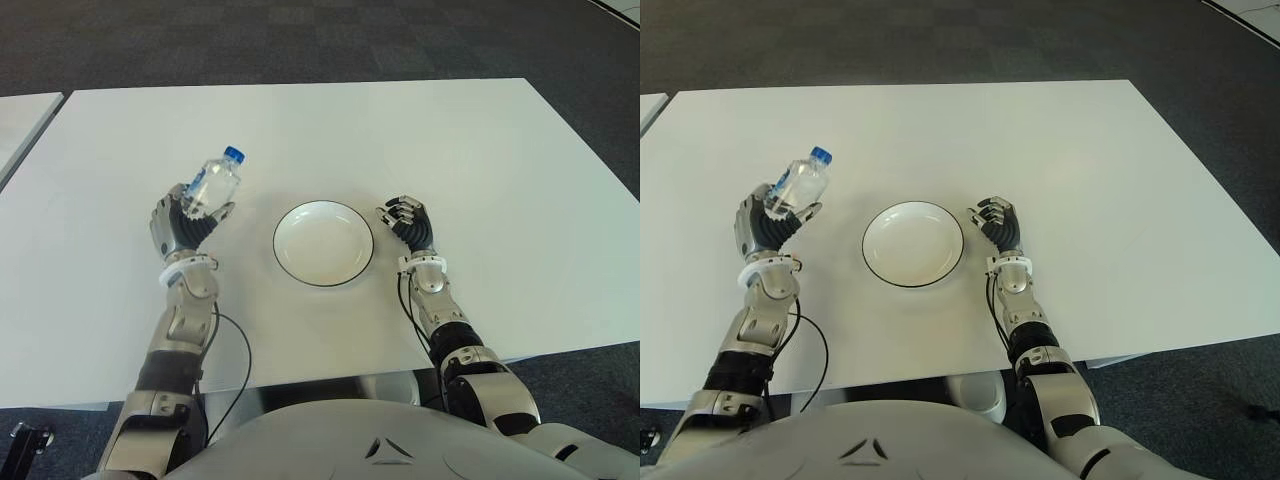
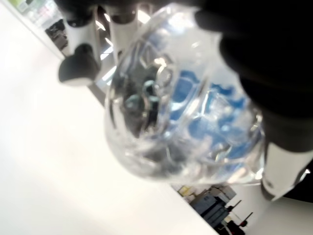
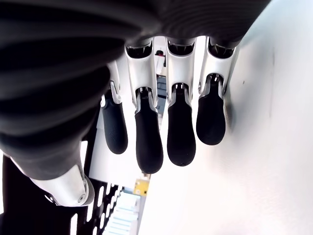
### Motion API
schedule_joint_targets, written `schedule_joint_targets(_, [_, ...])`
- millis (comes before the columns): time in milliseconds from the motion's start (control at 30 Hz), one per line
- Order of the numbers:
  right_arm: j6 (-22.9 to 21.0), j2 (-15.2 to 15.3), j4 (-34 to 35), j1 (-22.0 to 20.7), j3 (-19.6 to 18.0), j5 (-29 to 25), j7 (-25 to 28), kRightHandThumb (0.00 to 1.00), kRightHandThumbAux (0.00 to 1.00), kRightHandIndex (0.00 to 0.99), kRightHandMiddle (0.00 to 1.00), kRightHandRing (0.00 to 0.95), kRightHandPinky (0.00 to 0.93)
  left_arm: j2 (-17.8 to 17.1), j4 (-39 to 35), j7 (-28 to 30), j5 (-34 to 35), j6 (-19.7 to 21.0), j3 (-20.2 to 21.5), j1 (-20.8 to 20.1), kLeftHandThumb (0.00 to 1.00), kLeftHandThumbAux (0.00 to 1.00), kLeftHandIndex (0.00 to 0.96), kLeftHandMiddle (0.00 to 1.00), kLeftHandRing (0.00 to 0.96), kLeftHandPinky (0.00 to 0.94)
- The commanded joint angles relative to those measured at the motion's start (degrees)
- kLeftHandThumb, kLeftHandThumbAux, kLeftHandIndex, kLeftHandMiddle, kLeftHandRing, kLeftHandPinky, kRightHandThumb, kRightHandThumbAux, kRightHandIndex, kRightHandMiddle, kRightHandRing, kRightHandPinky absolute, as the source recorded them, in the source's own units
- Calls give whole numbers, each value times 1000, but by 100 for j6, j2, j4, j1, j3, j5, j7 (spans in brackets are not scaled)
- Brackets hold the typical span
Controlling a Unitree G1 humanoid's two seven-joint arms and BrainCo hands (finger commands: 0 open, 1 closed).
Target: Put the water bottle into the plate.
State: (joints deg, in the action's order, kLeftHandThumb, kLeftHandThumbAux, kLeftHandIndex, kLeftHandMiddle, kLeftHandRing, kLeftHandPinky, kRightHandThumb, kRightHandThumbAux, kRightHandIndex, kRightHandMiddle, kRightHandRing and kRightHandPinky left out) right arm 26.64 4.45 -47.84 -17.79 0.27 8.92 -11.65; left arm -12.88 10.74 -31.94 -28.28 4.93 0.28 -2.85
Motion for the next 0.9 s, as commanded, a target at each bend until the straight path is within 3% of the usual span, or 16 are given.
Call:
schedule_joint_targets(33, [-49, -9, -148, 72, 10, -2, 27, 707, 730, 434, 618, 626, 629, -121, -196, 184, -123, -153, -116, -294, 851, 670, 395, 533, 872, 840])
schedule_joint_targets(600, [-106, -19, -137, 74, 40, 5, 35, 707, 730, 434, 617, 619, 621, -225, -384, 868, -109, -838, -548, -499, 851, 670, 395, 533, 875, 847])
schedule_joint_targets(900, [-66, -13, -164, 74, 65, 13, 33, 707, 730, 434, 614, 616, 619, -15, -503, 1041, -290, -911, -1018, -397, 851, 670, 395, 533, 877, 846])
